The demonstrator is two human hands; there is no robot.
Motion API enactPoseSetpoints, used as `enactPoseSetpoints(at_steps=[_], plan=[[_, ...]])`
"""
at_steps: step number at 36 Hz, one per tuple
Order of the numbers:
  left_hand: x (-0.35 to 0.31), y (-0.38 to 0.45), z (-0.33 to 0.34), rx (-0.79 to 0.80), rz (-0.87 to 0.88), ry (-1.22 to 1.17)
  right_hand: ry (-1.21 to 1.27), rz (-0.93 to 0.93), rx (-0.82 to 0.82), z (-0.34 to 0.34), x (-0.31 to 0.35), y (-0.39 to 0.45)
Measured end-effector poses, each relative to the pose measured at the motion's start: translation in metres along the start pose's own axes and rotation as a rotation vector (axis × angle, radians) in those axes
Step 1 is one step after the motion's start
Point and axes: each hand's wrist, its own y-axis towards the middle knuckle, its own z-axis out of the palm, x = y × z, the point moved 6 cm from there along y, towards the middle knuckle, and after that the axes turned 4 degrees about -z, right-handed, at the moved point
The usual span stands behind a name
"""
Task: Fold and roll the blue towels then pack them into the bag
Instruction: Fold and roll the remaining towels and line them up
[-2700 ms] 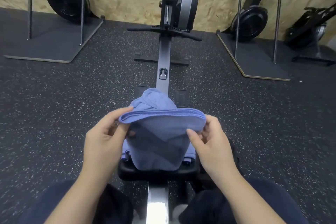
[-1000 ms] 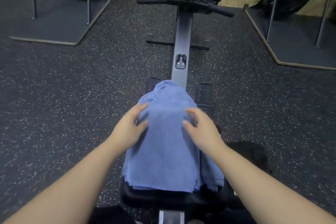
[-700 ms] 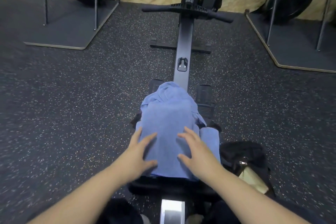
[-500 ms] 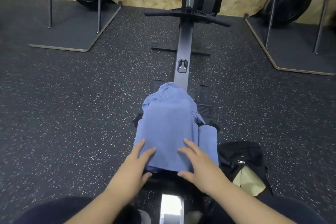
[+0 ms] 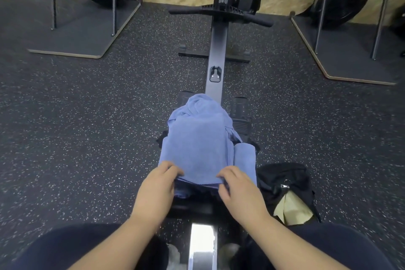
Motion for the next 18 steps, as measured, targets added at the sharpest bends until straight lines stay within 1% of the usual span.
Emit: enactPoseSetpoints(at_steps=[2,4,5,7,9,13,18], plan=[[0.0,0.001,-0.002,-0.011,0.031,-0.004,0.022,-0.026,-0.016,0.0,0.001,0.0],[-0.002,0.002,-0.005,-0.016,0.087,0.004,0.015,-0.077,-0.095,-0.003,0.003,0.001],[-0.003,0.002,-0.007,-0.013,0.123,0.025,-0.02,-0.108,-0.148,-0.007,0.004,0.001],[-0.005,0.0,-0.008,-0.005,0.167,0.106,-0.066,-0.151,-0.204,-0.014,0.007,0.003],[-0.004,-0.002,-0.008,0.039,0.154,0.182,-0.088,-0.174,-0.221,-0.016,0.005,0.004],[0.006,-0.003,0.005,0.162,0.074,0.324,-0.101,-0.135,-0.137,-0.006,-0.004,0.006],[0.006,0.0,0.01,0.187,-0.037,0.286,0.015,-0.06,0.007,0.01,-0.012,0.005]])
